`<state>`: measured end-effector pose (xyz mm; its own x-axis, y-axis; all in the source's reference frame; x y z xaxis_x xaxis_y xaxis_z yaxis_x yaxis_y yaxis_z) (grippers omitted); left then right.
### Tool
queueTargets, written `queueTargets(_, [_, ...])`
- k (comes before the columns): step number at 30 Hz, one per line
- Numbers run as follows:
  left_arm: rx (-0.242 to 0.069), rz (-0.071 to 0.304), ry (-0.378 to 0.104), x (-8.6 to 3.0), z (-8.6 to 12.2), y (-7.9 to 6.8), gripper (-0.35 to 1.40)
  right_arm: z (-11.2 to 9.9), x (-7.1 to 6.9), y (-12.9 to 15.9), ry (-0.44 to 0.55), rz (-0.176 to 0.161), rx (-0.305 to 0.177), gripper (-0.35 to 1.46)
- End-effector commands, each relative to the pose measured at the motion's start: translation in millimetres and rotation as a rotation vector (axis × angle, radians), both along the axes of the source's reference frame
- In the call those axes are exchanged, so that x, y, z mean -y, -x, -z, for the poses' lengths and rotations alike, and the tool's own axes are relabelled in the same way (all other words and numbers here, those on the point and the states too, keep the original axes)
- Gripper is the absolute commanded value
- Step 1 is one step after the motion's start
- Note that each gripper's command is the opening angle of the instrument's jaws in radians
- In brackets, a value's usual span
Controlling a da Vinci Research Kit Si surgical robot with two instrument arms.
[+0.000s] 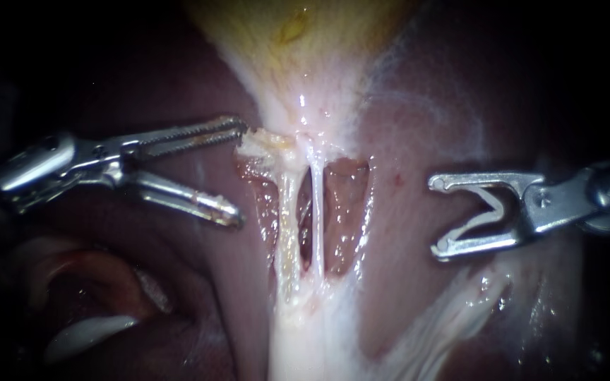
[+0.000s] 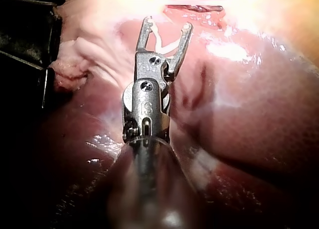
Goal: Grabbing gallbladder
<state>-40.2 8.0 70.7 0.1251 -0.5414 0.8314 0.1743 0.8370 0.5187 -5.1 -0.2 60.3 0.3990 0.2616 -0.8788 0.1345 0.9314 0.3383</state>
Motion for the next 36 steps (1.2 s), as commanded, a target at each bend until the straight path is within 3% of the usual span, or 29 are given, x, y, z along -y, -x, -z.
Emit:
queueTargets(1, [0.000, -0.002, -0.001, -0.1, -0.1, 0.1, 0.83, 0.0, 0.0, 0.0, 0.000, 0.000, 0.000, 0.42])
queueTargets(9, [-0.005, 0.003, 0.006, -0.6, -0.9, 1.3, 0.83, 0.0, 0.0, 0.0, -0.005, -0.002, 0.001, 0.42])
queueTargets(16, [-0.009, 0.007, 0.012, -0.6, -2.1, 2.2, 0.71, 0.0, 0.0, 0.0, -0.005, -0.002, 0.001, 0.42])
queueTargets(30, [-0.013, 0.006, 0.024, -1.0, -4.1, 2.0, 0.56, 0.0, 0.0, -0.1, -0.005, -0.002, 0.002, 0.42])
queueTargets(36, [-0.015, 0.008, 0.014, -1.0, -4.5, 2.0, 0.41, 0.0, 0.0, -0.1, -0.005, -0.002, 0.001, 0.42])
